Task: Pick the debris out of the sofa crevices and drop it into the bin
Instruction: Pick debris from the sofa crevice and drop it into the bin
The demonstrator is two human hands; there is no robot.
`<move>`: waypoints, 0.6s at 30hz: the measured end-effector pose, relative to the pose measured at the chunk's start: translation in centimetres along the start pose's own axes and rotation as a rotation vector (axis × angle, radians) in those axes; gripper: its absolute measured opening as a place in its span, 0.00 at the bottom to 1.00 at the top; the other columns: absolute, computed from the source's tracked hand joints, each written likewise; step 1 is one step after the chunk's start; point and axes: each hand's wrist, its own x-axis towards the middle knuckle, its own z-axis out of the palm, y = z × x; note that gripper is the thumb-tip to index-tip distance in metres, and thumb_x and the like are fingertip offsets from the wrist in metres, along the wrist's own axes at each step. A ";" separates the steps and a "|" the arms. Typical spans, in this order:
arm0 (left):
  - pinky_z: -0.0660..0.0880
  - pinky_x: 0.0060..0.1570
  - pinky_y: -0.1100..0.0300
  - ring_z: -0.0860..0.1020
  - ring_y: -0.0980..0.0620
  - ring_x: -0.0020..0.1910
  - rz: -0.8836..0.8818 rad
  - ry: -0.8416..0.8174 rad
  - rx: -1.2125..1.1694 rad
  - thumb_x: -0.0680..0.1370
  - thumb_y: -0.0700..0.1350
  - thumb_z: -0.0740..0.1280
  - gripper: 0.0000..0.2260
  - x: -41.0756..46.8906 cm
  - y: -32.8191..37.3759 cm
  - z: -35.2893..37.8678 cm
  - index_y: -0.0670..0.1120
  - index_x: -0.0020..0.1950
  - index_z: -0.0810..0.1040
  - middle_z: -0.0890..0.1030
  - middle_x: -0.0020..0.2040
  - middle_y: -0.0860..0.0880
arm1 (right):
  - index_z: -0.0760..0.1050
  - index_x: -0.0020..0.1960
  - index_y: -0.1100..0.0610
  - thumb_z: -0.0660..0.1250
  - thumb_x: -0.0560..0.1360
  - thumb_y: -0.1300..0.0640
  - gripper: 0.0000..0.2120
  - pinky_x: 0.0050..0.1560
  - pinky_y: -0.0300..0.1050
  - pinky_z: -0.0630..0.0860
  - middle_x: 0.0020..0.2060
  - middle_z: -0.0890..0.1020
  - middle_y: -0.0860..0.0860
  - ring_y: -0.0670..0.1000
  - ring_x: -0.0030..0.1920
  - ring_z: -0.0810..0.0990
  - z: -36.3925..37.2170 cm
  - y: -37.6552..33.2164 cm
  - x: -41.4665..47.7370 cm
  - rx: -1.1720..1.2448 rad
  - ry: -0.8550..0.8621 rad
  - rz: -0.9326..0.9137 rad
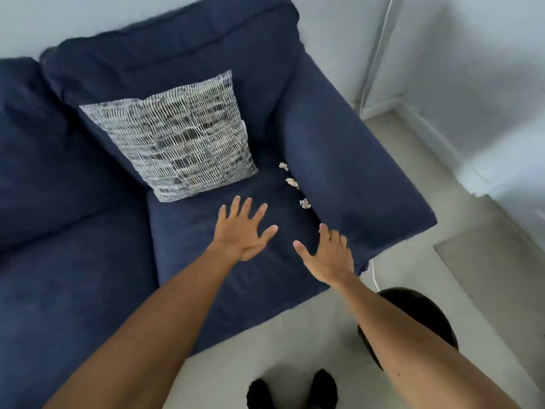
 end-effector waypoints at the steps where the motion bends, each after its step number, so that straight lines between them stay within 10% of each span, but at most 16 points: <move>1: 0.42 0.76 0.40 0.41 0.42 0.80 0.016 -0.007 0.018 0.77 0.71 0.38 0.34 1.5 0.5 0.7 0.57 0.81 0.44 0.49 0.82 0.46 | 0.55 0.80 0.57 0.55 0.73 0.26 0.47 0.70 0.58 0.66 0.75 0.65 0.57 0.59 0.74 0.62 1.1 0.2 0.8 0.081 0.034 0.037; 7: 0.60 0.70 0.44 0.61 0.42 0.73 0.118 0.023 0.103 0.78 0.69 0.40 0.34 11.7 2.5 7.3 0.55 0.81 0.52 0.66 0.75 0.45 | 0.66 0.74 0.59 0.58 0.78 0.34 0.36 0.60 0.53 0.74 0.66 0.77 0.58 0.59 0.66 0.75 9.2 3.2 7.2 0.337 0.247 0.263; 12: 0.66 0.63 0.47 0.68 0.43 0.66 0.164 0.099 0.064 0.80 0.66 0.47 0.31 18.2 4.3 10.6 0.52 0.79 0.60 0.74 0.67 0.45 | 0.81 0.50 0.64 0.62 0.81 0.43 0.23 0.36 0.43 0.64 0.38 0.85 0.56 0.60 0.41 0.83 12.6 3.3 11.0 0.533 0.428 0.434; 18: 0.69 0.59 0.47 0.73 0.42 0.62 0.188 0.133 -0.124 0.80 0.60 0.60 0.22 23.0 6.4 12.3 0.51 0.70 0.72 0.80 0.59 0.46 | 0.84 0.53 0.53 0.67 0.77 0.38 0.20 0.41 0.44 0.66 0.45 0.86 0.53 0.58 0.46 0.83 13.8 2.9 14.0 0.678 0.568 0.660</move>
